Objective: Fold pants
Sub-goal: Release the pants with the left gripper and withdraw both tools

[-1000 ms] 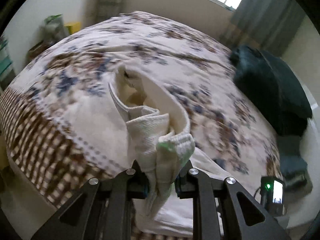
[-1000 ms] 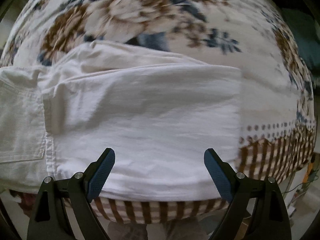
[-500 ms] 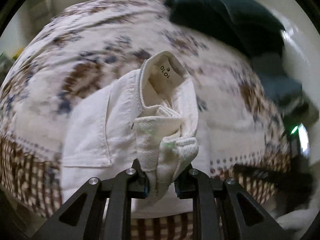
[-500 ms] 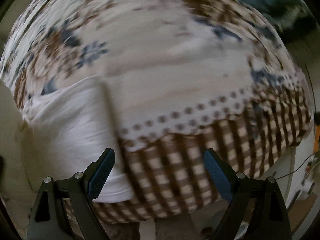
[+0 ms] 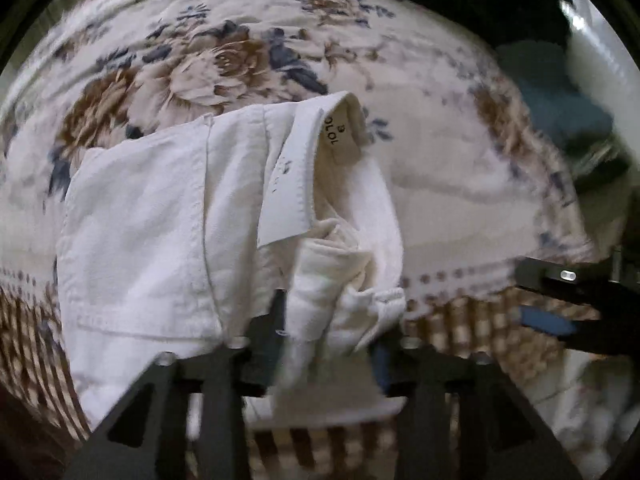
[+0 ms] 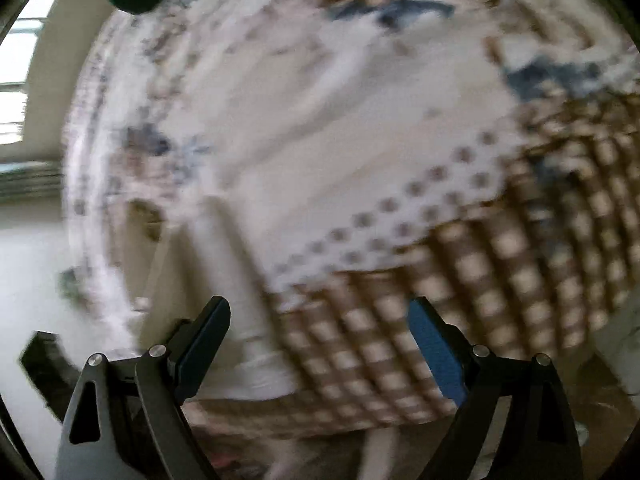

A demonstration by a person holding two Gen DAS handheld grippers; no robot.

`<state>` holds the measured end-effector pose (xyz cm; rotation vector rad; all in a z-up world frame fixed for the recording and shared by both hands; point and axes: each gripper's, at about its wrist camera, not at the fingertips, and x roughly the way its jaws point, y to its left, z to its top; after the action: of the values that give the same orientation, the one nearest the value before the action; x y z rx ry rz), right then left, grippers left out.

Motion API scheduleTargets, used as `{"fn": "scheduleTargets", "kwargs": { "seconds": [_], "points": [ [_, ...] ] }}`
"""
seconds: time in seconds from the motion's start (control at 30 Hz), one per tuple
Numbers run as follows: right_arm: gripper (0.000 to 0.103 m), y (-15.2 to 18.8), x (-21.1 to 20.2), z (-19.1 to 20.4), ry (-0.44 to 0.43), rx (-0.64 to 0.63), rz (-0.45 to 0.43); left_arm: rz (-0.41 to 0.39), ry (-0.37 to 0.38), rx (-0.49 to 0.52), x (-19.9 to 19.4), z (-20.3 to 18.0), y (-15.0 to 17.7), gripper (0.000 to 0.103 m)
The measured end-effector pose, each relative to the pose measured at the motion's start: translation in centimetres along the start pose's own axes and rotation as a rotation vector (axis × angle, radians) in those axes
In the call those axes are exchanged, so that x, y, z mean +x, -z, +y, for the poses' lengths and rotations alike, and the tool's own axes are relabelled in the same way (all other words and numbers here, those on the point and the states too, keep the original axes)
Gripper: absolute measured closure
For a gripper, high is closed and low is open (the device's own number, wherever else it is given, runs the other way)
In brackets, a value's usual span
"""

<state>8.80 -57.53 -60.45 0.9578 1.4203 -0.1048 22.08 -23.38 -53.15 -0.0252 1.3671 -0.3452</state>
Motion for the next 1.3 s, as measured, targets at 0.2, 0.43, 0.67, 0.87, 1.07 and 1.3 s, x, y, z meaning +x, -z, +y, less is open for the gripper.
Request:
{"fn": "scheduleTargets", "kwargs": {
  "seconds": [0.2,0.43,0.67,0.87,1.07,1.3],
  "points": [
    [0.010,0.0,1.5,5.0,-0.207,-0.097,0.107,-0.074,0.085,-0.061,-6.2,3.2,0.4,0.016],
    [0.016,-0.5,9.6,9.1,-0.201,-0.142,0.203,-0.112,-0.068,-0.280,-8.3,12.0,0.9,0.008],
    [0.086,2.9,10.8,13.0,0.053,-0.375,0.056,-0.057,-0.108,-0.524,-6.6,20.8,2.0,0.008],
    [0.088,4.3,3.2,11.4,0.075,-0.292,-0.067,-0.065,-0.128,-0.499,-5.7,21.2,-0.3,0.008],
    [0.087,0.9,1.4,5.5,0.179,-0.109,-0.032,0.005,-0.009,-0.420,-1.2,18.4,-3.7,0.008],
    [0.054,-1.9,1.9,3.1,0.112,-0.021,0.001,0.067,0.047,-0.338,4.8,15.4,-9.3,0.020]
  ]
}}
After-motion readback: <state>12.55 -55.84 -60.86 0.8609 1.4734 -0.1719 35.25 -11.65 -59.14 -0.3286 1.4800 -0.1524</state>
